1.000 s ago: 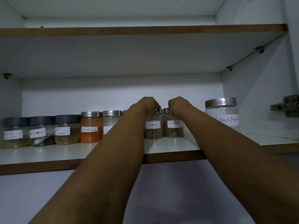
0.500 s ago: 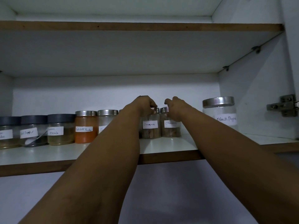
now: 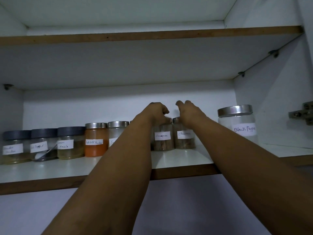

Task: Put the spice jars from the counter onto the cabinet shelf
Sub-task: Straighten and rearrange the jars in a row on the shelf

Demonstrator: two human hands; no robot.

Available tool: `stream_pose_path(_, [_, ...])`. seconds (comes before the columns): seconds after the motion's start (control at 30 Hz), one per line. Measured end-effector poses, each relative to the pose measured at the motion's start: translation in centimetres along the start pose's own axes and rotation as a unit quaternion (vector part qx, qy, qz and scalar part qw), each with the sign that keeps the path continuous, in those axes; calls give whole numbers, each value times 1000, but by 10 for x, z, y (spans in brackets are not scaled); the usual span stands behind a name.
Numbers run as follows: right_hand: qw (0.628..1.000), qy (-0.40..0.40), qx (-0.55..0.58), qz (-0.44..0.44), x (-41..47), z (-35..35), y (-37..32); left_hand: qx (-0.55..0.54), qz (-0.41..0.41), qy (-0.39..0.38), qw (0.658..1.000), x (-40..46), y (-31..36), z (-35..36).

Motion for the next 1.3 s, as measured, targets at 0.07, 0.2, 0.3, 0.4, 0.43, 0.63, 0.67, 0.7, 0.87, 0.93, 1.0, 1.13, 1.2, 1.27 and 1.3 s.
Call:
stream_pose_path(0.07, [996,82,22,-30,-4,-15,-15,-16,5,35,999,-2,3,-8])
stream_pose_path(0.2, [983,146,5,-110,-24,-36,-50,-28,16,155,987,-24,17,-42])
stream_pose_path(0.3, [974,176,20,-142,-41,-62,-58,0,20,219,976,-48,38,-68])
stream_pose_path(0.4, [964,210,102,-129,-58,-100,-52,-57,6,327,943,-82,64,-93])
stream_pose_path(0.43, [961,217,110,-130,-66,-112,-49,-98,-6,340,935,-95,73,-94])
stream_pose_path(0.63, [977,177,1,-116,-101,-152,-11,-70,26,295,953,-156,153,-56])
stream_pose_path(0.67, [984,150,-5,-96,-102,-155,0,-37,31,299,953,-166,165,-47])
stream_pose_path(0.7, [990,122,-12,-74,-102,-157,12,-6,31,304,952,-175,173,-38])
stream_pose_path(0.87, [997,-55,-54,-26,-108,-148,53,47,-21,314,948,-191,174,-18])
stream_pose_path(0.93, [993,-87,-76,-26,-108,-142,60,44,-23,324,945,-190,172,-16])
stream_pose_path(1.0, [994,-79,-72,-24,-103,-138,64,48,-15,342,938,-190,173,-13])
stream_pose_path(1.13, [992,-78,-95,-13,-88,-116,65,73,-14,398,914,-190,175,-12])
stream_pose_path(1.2, [989,-82,-118,-18,-78,-103,62,70,-19,400,914,-189,174,-14])
stream_pose_path(1.27, [985,-94,-142,-20,-72,-89,60,78,-21,391,917,-190,175,-13])
stream_pose_path(1.3, [984,-98,-150,-17,-70,-85,59,86,-25,388,917,-191,175,-12])
Point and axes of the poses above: each hand's wrist, its own x-axis towards the middle knuckle, its own z-axis out of the palm, y = z × x, the point moved 8 cm from there along x, towards the middle knuckle, and after that the axes turned 11 degrees about x, right-handed, at the moved point
